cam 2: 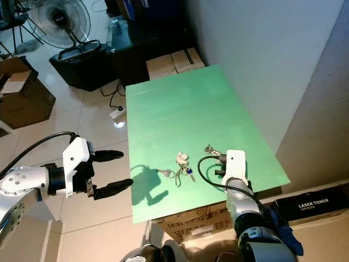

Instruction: Hang keys on a hook

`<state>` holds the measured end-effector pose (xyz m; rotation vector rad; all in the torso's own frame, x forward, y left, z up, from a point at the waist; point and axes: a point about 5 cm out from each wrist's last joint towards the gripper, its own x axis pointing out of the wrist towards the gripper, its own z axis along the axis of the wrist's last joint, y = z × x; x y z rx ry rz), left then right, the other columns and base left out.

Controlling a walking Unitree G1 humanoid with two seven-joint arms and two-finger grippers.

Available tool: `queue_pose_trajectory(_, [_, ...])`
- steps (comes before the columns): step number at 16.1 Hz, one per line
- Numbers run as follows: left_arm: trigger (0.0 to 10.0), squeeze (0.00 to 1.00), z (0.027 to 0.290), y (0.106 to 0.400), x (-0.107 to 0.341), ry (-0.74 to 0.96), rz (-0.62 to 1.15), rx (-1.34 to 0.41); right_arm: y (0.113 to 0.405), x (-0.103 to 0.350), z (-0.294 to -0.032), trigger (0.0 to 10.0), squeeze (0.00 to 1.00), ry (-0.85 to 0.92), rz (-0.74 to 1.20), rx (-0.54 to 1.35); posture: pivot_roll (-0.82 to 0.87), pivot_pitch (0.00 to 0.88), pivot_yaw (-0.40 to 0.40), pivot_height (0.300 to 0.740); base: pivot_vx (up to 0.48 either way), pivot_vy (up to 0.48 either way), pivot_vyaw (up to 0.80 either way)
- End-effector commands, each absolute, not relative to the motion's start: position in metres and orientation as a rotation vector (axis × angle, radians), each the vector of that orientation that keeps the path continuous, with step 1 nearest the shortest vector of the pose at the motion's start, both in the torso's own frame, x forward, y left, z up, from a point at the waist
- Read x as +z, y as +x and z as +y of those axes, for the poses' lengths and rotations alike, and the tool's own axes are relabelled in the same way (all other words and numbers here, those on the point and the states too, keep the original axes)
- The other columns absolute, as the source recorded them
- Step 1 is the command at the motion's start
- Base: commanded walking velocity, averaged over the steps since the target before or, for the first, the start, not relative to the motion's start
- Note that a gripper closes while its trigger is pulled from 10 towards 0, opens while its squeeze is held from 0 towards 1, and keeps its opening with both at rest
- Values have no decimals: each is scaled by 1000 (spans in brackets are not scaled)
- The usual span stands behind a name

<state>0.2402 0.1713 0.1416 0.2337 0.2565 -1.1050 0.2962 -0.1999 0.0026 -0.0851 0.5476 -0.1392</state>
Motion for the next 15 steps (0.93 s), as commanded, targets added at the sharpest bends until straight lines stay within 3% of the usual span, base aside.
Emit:
queue_pose_trajectory(1, [10000, 0, 176, 240, 146, 262, 257, -1095, 298, 3, -194, 10000, 0, -85, 547, -115, 56, 85, 258, 740, 0, 0, 0])
queue_pose_trajectory(4, [10000, 0, 177, 240, 145, 265, 261, -1093, 301, 6, -194, 10000, 0, -113, 532, -104, 57, 85, 257, 740, 0, 0, 0])
queue_pose_trajectory(6, [10000, 0, 177, 240, 145, 267, 263, -1093, 301, 6, -194, 6471, 0, -132, 534, -89, 57, 86, 256, 740, 0, 0, 0])
queue_pose_trajectory(7, [10000, 0, 177, 240, 145, 268, 264, -1092, 300, 5, -193, 3373, 0, -147, 539, -77, 59, 88, 256, 740, 0, 0, 0])
queue_pose_trajectory(8, [10000, 0, 177, 240, 145, 268, 264, -1092, 300, 4, -193, 1333, 0, -158, 543, -70, 59, 88, 255, 740, 0, 0, 0])
queue_pose_trajectory(9, [10000, 0, 177, 241, 145, 268, 265, -1092, 299, 3, -193, 0, 0, -165, 548, -60, 59, 88, 255, 740, 0, 0, 0])
queue_pose_trajectory(15, [10000, 0, 178, 241, 144, 272, 269, -1091, 296, -1, -190, 0, 0, -174, 564, -30, 61, 90, 256, 740, 0, 0, 0])
